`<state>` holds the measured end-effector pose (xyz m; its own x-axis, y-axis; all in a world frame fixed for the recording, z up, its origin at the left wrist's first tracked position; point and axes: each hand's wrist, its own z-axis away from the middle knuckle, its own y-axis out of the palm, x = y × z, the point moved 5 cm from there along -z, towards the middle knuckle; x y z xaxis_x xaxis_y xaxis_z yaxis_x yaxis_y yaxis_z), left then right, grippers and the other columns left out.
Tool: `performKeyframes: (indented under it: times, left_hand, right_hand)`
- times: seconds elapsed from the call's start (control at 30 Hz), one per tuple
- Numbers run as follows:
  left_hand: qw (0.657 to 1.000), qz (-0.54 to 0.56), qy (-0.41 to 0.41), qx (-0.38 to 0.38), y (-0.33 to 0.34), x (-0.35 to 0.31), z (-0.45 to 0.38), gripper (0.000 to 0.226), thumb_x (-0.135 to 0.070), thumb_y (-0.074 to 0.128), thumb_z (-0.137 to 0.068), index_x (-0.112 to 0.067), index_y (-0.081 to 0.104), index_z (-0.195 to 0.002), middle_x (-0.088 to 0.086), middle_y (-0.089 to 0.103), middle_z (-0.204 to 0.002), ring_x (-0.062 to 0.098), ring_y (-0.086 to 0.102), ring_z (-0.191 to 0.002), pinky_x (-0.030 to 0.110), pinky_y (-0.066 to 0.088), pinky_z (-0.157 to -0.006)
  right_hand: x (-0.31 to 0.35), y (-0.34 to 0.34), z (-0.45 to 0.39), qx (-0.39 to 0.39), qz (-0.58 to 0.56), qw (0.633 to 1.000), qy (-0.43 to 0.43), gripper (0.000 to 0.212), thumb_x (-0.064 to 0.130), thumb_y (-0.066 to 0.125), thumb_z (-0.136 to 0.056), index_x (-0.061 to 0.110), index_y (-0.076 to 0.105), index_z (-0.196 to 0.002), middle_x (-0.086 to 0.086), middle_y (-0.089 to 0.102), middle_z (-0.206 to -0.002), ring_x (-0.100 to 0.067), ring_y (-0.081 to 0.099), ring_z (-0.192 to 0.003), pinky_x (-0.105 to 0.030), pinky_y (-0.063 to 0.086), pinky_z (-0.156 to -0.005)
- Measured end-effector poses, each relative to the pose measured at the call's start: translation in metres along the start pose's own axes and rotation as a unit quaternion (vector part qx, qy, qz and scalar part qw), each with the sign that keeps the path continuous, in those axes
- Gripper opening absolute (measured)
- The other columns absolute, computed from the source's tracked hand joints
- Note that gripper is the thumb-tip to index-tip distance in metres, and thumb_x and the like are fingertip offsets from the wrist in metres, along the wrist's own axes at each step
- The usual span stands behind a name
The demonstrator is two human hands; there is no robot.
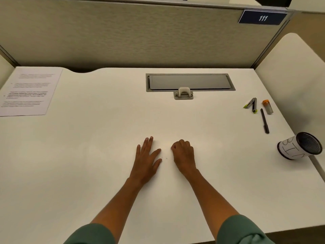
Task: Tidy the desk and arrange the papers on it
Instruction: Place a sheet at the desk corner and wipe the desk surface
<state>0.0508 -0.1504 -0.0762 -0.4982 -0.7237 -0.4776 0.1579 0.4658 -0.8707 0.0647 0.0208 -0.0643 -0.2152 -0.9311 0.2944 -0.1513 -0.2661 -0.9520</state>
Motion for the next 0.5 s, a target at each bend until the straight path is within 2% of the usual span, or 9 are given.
performKeyframes:
  times: [0.1, 0.17, 0.33, 0.5]
  left_hand:
    - [1.000, 0.002, 0.004, -0.003, -0.003, 0.001, -0.001, 0.046, -0.044, 0.036, -0.095, -0.020, 0.058, -0.128, 0.010, 0.013, -0.162, 0.023, 0.005, -0.150, 0.049, 0.008, -0.120]
    - [1.000, 0.006, 0.005, -0.005, -0.005, 0.002, -0.001, 0.042, -0.041, 0.040, -0.095, -0.021, 0.060, -0.126, 0.010, 0.014, -0.162, 0.024, 0.005, -0.150, 0.049, 0.008, -0.120]
    - [0.999, 0.026, 0.020, -0.005, -0.003, 0.000, -0.005, 0.028, -0.028, 0.059, -0.092, -0.021, 0.065, -0.118, 0.011, 0.018, -0.160, 0.025, 0.006, -0.150, 0.052, 0.011, -0.119]
    - [0.998, 0.058, 0.025, -0.009, -0.001, -0.005, -0.010, 0.019, -0.021, 0.065, -0.089, -0.023, 0.071, -0.107, 0.011, 0.021, -0.159, 0.024, 0.007, -0.150, 0.050, 0.009, -0.119]
  right_hand:
    - [-0.018, -0.003, 0.000, 0.012, -0.224, 0.968, 0.112, 0.015, 0.010, 0.047, -0.094, 0.013, 0.059, -0.084, -0.001, 0.057, -0.091, -0.021, 0.050, -0.087, -0.033, 0.044, -0.076]
    - [-0.025, -0.010, 0.002, -0.013, -0.299, 0.943, 0.143, 0.014, 0.012, 0.049, -0.095, 0.014, 0.060, -0.085, 0.000, 0.058, -0.091, -0.019, 0.053, -0.088, -0.031, 0.045, -0.077]
    - [-0.026, -0.013, 0.012, -0.015, -0.318, 0.936, 0.152, 0.010, 0.013, 0.054, -0.094, 0.015, 0.062, -0.087, 0.001, 0.060, -0.092, -0.017, 0.057, -0.087, -0.027, 0.047, -0.076]
    - [-0.003, -0.005, 0.030, 0.042, -0.259, 0.963, 0.062, 0.009, 0.017, 0.060, -0.090, 0.019, 0.064, -0.083, 0.009, 0.060, -0.086, -0.012, 0.052, -0.084, -0.024, 0.043, -0.074]
